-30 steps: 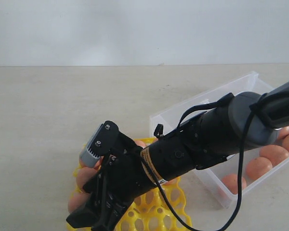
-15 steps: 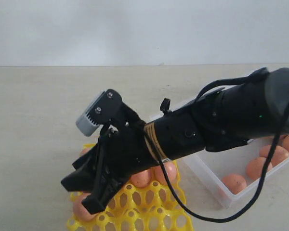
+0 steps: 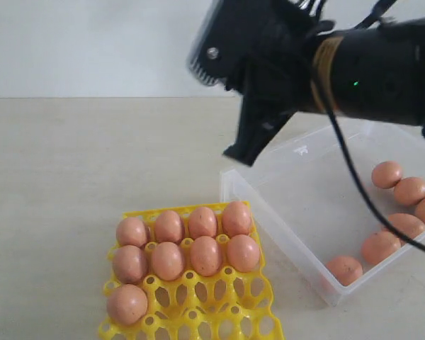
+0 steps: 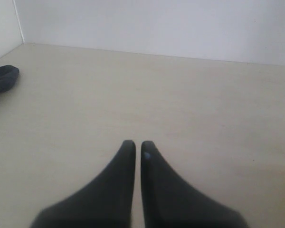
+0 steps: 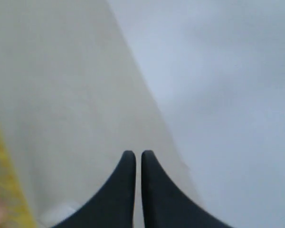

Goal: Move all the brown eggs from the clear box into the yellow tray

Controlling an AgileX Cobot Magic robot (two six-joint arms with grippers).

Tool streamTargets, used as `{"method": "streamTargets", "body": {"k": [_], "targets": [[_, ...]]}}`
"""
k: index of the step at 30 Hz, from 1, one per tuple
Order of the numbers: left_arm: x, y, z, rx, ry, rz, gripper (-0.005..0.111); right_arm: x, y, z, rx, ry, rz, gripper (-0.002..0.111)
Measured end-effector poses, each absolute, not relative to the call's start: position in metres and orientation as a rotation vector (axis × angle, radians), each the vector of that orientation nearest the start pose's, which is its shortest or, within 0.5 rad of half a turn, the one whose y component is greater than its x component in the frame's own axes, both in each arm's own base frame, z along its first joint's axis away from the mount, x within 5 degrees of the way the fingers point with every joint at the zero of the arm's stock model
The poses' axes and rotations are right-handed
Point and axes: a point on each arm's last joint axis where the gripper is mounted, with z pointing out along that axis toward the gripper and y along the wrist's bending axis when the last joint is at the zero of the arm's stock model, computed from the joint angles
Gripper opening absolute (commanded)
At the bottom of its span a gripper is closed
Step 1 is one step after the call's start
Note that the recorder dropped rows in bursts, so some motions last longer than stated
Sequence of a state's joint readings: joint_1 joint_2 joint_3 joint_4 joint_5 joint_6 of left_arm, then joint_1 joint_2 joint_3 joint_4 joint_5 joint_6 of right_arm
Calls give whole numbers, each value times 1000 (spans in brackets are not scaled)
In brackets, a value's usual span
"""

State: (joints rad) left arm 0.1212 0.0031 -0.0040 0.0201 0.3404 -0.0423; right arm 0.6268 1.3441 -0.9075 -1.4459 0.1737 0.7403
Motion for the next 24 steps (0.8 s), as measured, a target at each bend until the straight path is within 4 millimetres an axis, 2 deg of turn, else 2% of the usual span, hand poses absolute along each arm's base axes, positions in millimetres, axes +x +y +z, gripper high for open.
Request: {"method": "streamTargets", "body": {"k": [5,8,12,16,17,20,22,24], "targets": [[53,7,184,-136,1818,75,4,262,111,322,-890,1707,-793,0],[53,7,184,-136,1818,75,4,269,79,328,-680,1752,-943,0],[53,7,184,-136,1818,75,4,280,29,336,-314,1768,-965,0],[53,7,184,-136,1818,75,4,282,-21,336,159,1749,-811,0],[53,7,184,-136,1818,75,4,281,-45,333,380,1740,-669,0],[53,7,184,-136,1818,75,4,283,-67,322,583,1772,-379,0],[53,7,184,-136,1818,75,4,285,-87,314,760,1760,-37,0],[53,7,184,-136,1818,75,4,283,-99,311,870,1716,149,0]]}}
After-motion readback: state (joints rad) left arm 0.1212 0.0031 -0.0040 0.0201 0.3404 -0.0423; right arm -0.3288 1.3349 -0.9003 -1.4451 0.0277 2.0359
